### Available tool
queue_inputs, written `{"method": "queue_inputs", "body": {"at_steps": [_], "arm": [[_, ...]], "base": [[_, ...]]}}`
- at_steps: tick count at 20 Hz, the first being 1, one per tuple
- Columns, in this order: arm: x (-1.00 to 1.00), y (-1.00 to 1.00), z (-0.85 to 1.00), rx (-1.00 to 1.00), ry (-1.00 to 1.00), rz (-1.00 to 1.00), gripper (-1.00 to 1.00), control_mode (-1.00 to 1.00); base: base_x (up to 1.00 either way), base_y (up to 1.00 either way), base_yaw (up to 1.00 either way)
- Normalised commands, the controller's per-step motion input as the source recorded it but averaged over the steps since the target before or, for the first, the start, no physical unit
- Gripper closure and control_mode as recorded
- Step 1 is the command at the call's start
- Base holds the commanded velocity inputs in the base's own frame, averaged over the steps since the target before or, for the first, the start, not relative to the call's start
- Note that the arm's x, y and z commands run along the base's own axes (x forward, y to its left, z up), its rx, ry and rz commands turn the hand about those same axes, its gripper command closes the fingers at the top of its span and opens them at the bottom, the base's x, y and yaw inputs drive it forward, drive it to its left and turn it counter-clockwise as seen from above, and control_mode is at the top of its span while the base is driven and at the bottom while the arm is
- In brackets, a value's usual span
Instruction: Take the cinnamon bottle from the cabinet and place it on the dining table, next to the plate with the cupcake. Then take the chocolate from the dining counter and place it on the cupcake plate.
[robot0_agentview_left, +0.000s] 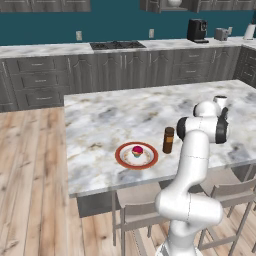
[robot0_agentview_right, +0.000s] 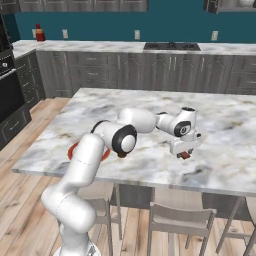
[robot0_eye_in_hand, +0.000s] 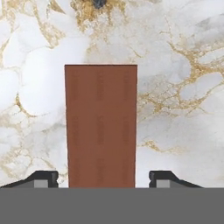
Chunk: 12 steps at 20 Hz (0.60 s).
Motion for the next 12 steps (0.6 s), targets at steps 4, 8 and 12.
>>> {"method": "queue_inputs", "body": {"at_steps": [4,8,12], "arm": [[0.0,0.05,-0.54,-0.01,-0.02,0.0,1.0,-1.0],[-0.04,0.0,-0.27,-0.01,-0.06,0.0,1.0,-1.0],[-0.24,0.0,0.01,0.0,-0.11,0.0,1.0,-1.0]], "base": [[0.0,0.0,0.0],[0.0,0.0,0.0],[0.0,0.0,0.0]]}}
